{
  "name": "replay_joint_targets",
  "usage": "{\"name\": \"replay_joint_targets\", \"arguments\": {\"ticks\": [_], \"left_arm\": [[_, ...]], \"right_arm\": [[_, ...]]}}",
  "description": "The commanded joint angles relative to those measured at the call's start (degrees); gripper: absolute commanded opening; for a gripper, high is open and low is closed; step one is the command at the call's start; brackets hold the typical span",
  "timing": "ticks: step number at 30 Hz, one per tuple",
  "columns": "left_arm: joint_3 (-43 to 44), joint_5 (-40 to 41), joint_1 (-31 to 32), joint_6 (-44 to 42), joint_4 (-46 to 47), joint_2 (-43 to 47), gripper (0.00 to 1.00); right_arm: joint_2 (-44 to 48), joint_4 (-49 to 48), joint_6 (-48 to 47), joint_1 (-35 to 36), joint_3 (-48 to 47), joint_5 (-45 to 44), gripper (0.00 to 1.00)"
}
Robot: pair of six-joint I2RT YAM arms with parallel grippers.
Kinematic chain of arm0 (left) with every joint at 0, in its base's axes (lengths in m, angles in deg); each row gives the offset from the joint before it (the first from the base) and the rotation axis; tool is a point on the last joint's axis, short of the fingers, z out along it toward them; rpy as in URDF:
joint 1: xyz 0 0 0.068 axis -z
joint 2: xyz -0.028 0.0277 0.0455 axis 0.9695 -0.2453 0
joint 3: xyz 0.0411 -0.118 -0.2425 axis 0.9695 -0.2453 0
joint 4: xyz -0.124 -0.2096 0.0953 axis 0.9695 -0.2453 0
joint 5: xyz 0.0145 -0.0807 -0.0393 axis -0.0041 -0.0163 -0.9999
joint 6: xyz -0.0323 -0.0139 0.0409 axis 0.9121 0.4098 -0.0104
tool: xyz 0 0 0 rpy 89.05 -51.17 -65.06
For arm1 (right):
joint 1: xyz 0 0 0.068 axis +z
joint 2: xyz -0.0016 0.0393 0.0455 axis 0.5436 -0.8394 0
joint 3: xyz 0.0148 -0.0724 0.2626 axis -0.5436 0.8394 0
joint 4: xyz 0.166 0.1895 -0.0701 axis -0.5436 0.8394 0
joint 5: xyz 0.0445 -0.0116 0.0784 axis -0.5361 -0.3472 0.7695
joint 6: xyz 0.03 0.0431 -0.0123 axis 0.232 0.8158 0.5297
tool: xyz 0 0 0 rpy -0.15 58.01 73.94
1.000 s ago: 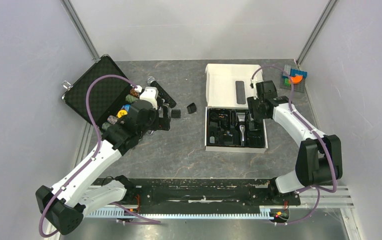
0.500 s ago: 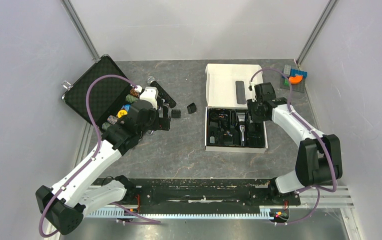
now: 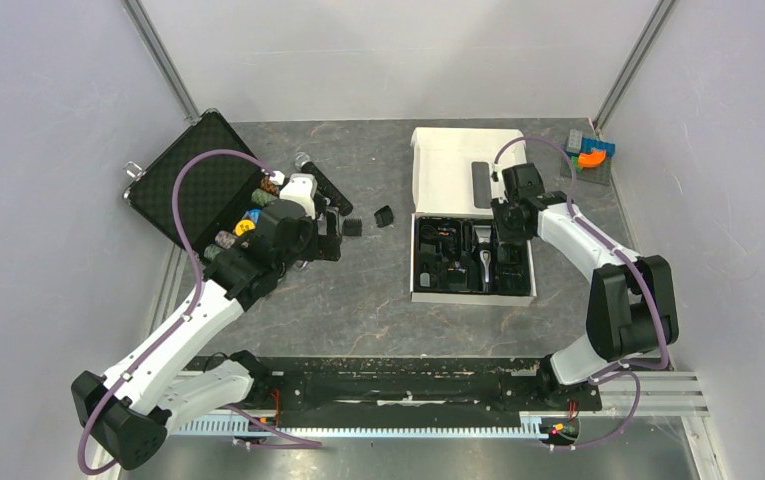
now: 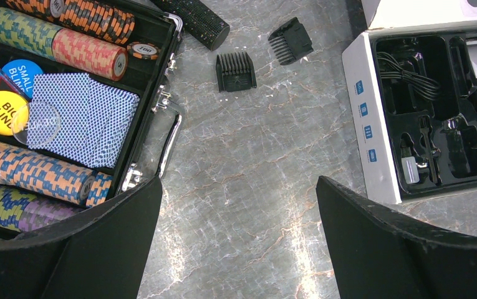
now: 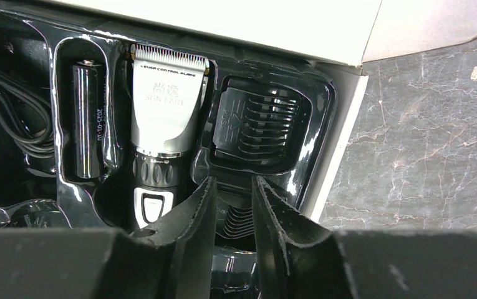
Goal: Sort the hair-cutting tools
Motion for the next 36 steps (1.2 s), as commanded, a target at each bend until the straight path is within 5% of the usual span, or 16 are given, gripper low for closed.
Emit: {"name": "replay_joint_targets", "arguments": {"ticks": [1,23,32,36], "left_arm": [[0.0,-0.4,-0.2,-0.1,1.8,0.7,1.00],[-0.1,-0.2,-0.2,-0.2,1.6,0.9,1.00],[-0.1,-0.3,-0.3,-0.2,1.7,0.9,1.00],[-0.1,-0.4,-0.3,-0.1,1.7,0.8,1.00]], "right_arm": [[-0.7,-0.2,0.0,0.3,-1.1,-0.4,0.28],[-1.5,2.3,-3.5,0.3,0.5,2.8,0.18],[5.2,1.1,-1.9,0.3,-3.3,1.9,0.34],[6.9,1.2,-1.4,0.4,-1.2,0.6,0.33]]}}
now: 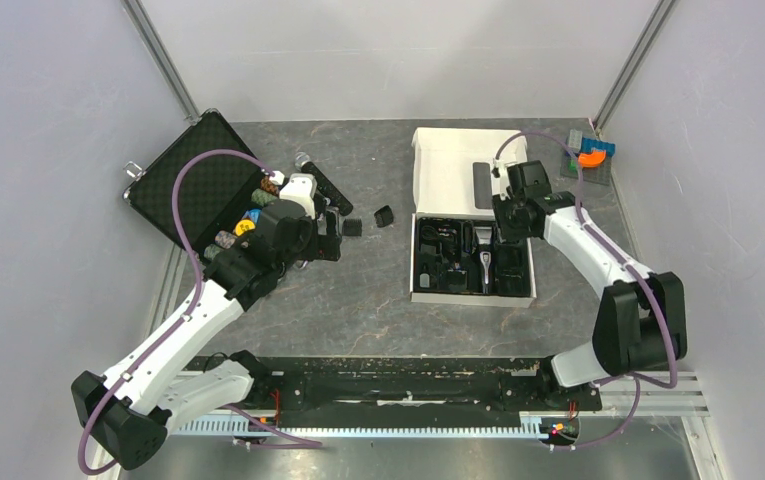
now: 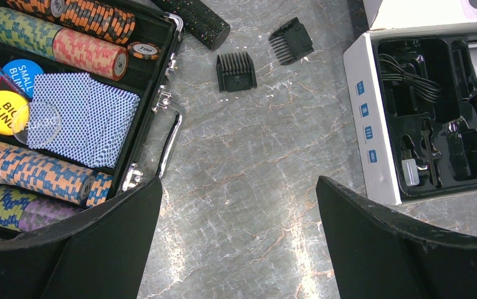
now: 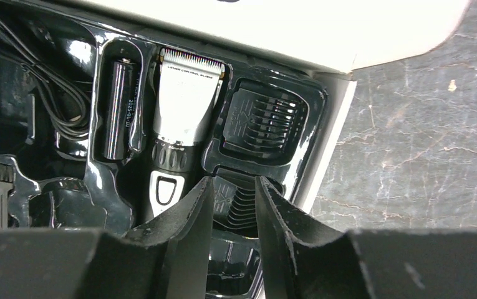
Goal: Sort the hair-cutting tools
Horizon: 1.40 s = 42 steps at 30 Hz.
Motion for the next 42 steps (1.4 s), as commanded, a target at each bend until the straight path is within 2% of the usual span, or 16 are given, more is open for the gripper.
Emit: {"name": "replay_joint_targets", "arguments": {"ticks": [1,9,24,31,39,42], "left_arm": [[-0.1,-0.4,-0.2,-0.1,1.8,0.9,1.00],[-0.1,-0.5,-0.3,0.0,1.8,0.8,1.00],[-0.1,-0.6,-0.5,0.0,1.8,0.1,1.00],[0.0,-0.8,-0.6,0.1,1.7,-0.9,1.00],[0.4,-0.8,-0.7,0.6,1.4,-3.2,1.00],[1.3,-0.5,-0.8,1.6,0.7,-4.9,1.00]], "right_arm": [[3.3,-0.2,0.8,0.3,0.0,-1.5,0.32],[2.7,-1.3,2.9,0.3,4.9,-2.6,0.29],[-2.7,-3.0,2.6,0.2,7.8,-3.5,0.26],[-1.1,-3.0,2.2,0.4,6.5,-2.4,0.26],[8.6,-5.7,1.9,0.4,4.6,2.0,0.35],[13.5,-8.2,1.6,0.4,5.2,2.2,0.45]]}}
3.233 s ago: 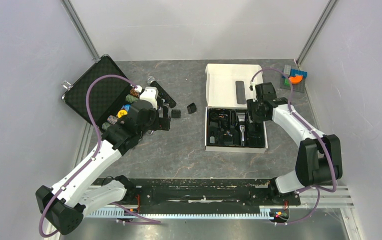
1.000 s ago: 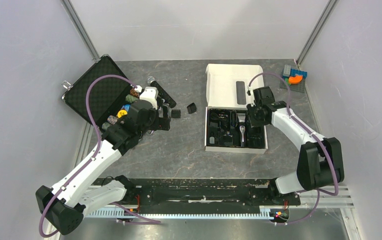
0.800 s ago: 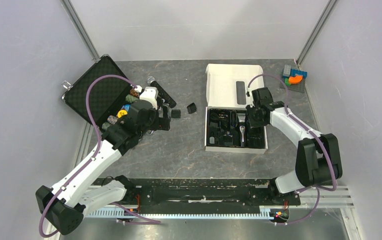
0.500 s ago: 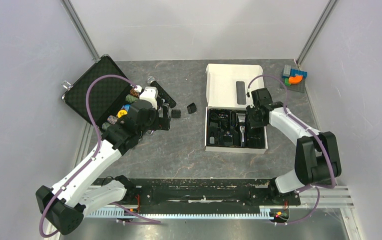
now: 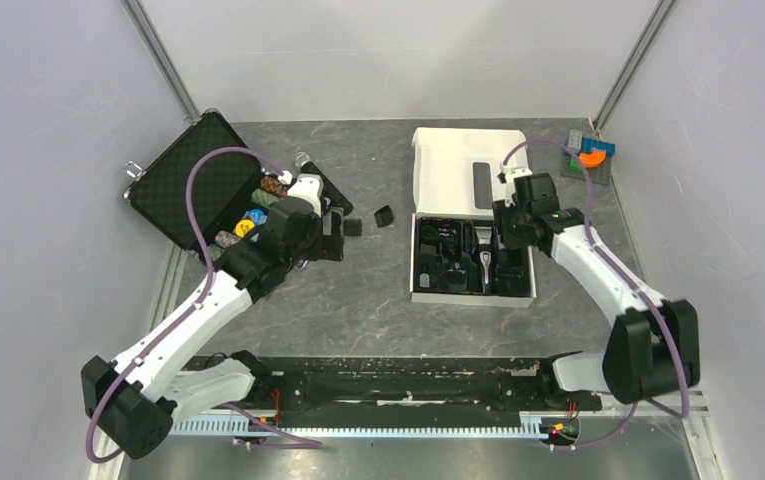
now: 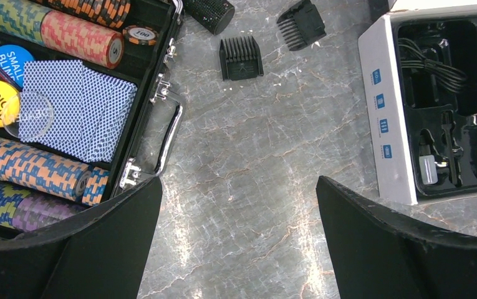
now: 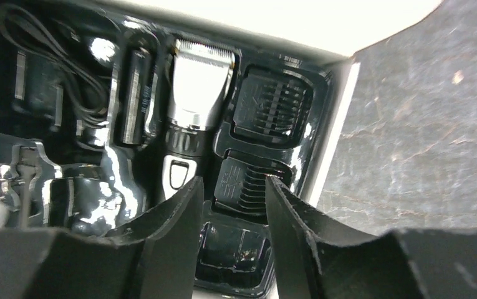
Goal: Sort the hair-cutting tools
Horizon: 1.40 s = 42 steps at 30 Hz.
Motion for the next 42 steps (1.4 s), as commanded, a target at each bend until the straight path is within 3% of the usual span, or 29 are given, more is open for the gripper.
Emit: {"name": "replay_joint_targets", "arguments": {"ticks": [1,7,12,21,26,42], "left_arm": [[1.8,0.0,-0.4,2.0,0.4,-2.4,1.00],[5.6,1.9,-0.7,5.1,-2.4,-10.0,1.00],[9.8,1.4,-1.1,7.3,-2.6,-19.4,0.99],[22.0,-0.1,-3.4,6.8,-4.6,-41.5,0.96],[26.8,-1.3,-4.8,6.4,-5.0,-49.8,0.89],[33.3,-2.1,-6.0,4.4,-4.4,-60.6,0.79]], "right_arm": [[9.4,-5.9,-0.8,0.1,-0.8,1.5,0.50],[21.9,-15.2,0.2,0.1,6.1,0.8,0.74],[30.8,-23.5,1.2,0.1,14.4,3.0,0.86],[40.2,-28.7,1.5,0.0,21.6,2.3,0.91],[44.0,-29.9,1.4,0.0,24.4,0.8,0.92],[45.0,-29.6,1.5,0.0,24.6,1.5,0.93]]}}
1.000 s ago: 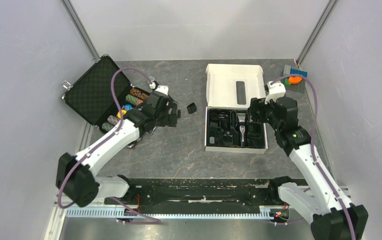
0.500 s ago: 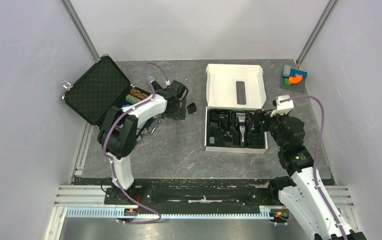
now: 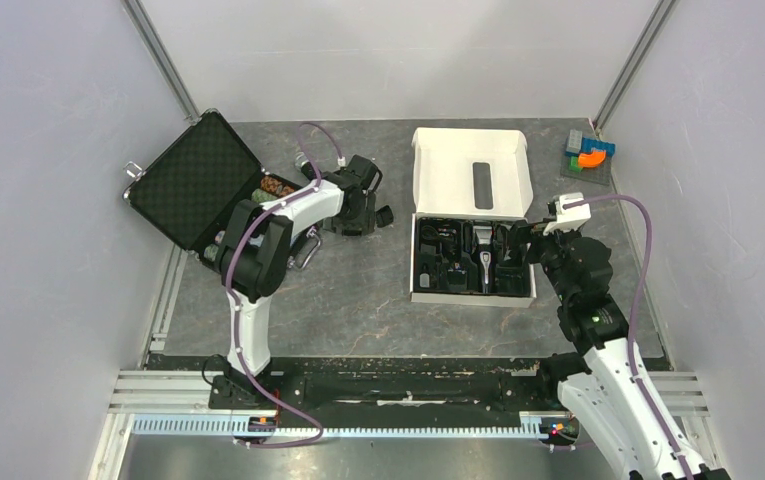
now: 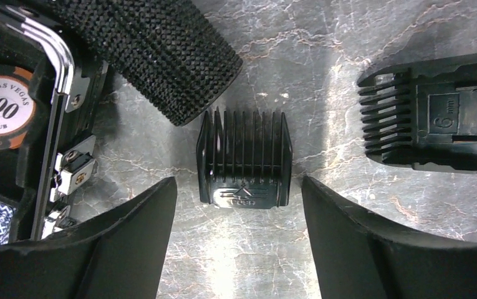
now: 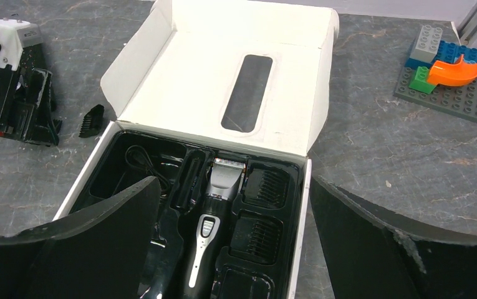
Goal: Sort the hair-cutting tools
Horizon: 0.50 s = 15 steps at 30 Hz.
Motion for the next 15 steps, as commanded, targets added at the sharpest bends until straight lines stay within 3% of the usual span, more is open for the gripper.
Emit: {"name": "replay_joint_targets", "arguments": {"ticks": [1,11,15], "left_arm": [[1.9,-0.9,-0.5,-0.5,0.3,-2.4,0.77],[-0.1,-2.9,-0.5,-2.3,0.3,0.4,0.49],[-1.2,-3.6,-0.4,-3.5,-0.4,3.8,0.46]], "right_arm": [[-0.2,-2.0,0.3,0.0,-0.4,0.3,0.92],[-0.3,-1.1,-0.4,0.0,-1.6,2.1,0.92],[-0.5,-0.4,-0.7,0.0,-2.2,5.0,0.92]]}}
